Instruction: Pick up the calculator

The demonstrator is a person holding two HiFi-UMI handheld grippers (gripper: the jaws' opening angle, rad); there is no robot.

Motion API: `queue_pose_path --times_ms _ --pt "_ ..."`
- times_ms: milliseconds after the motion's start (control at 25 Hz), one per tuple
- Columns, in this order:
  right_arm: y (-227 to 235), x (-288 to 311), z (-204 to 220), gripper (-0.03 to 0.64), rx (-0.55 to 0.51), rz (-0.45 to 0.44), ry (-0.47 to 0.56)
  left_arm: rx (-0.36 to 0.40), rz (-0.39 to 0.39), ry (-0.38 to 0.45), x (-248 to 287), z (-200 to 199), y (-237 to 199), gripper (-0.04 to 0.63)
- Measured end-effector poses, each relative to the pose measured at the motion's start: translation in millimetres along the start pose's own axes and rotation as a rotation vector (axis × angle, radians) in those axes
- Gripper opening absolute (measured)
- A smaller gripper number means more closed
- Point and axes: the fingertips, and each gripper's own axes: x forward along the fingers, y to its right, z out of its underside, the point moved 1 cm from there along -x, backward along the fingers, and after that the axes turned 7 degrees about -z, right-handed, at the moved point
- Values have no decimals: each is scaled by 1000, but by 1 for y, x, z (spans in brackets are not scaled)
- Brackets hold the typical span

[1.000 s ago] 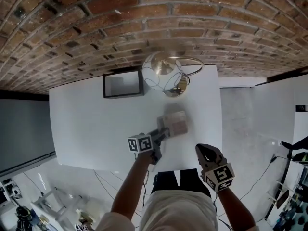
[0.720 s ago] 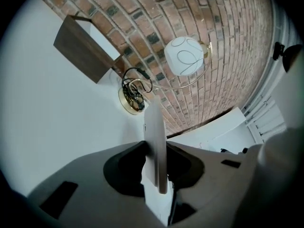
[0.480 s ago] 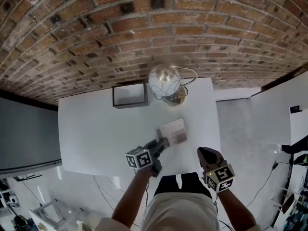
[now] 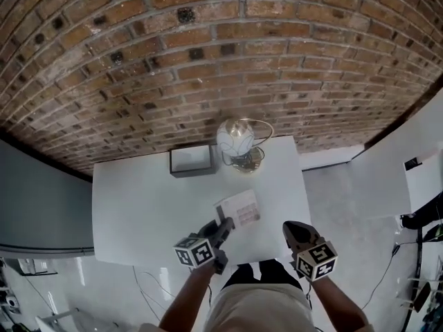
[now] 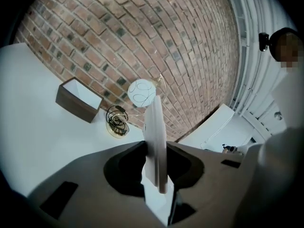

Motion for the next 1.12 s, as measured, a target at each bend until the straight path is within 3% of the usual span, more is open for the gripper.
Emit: queue_pose_path --times_ms 360,640,1120 --pt "-15 -39 -28 11 -15 -13 71 123 -36 133 -52 -25 46 115" --pt "-18 -70 -40 12 45 -66 128 39 -72 245 -82 -16 64 115" --pt "-1 -127 -36 12 -71 -141 137 58 -191 435 -134 11 115 115"
